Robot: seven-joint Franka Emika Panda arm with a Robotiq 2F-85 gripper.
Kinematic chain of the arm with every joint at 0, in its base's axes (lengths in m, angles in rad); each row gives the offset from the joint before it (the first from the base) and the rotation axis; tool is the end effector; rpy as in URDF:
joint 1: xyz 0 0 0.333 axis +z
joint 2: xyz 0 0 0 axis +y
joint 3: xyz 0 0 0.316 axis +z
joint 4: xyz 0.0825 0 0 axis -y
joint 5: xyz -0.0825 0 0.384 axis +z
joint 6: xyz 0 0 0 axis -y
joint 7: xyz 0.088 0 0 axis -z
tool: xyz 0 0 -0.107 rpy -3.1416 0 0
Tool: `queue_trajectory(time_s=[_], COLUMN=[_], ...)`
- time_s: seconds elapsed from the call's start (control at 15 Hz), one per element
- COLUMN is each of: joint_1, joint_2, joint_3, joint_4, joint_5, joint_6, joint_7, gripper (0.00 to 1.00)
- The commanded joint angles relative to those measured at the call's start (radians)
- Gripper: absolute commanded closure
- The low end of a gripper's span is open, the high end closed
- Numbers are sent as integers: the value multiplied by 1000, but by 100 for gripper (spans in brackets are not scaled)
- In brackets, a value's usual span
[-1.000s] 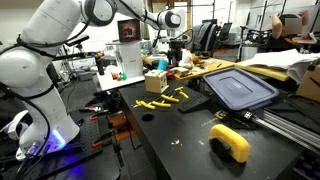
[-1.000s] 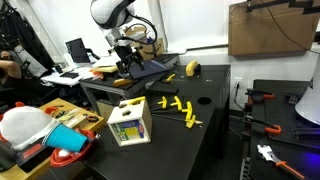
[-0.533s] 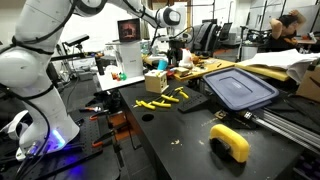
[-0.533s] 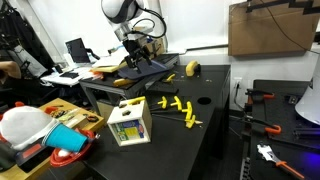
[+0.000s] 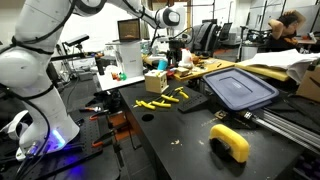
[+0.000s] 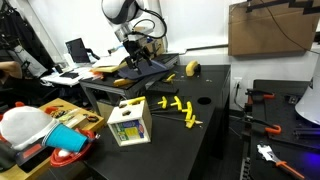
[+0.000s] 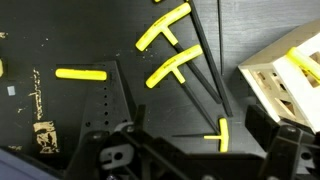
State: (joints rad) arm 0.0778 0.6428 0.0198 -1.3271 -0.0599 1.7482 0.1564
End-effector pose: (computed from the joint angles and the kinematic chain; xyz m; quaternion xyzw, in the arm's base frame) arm 0.7011 0.0604 0.3397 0.9934 -0.0220 -0.1068 0.0364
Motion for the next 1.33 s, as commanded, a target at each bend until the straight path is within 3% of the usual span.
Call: queue_trajectory(time_s=[0.0, 1.27], joint_1=[5, 18], joint_2=[1, 8], joint_3=[-7, -1], joint_4=[3, 8], joint_5=[4, 10], joint_6=[-3, -6], joint_7=[-2, 18], gripper=[0, 0])
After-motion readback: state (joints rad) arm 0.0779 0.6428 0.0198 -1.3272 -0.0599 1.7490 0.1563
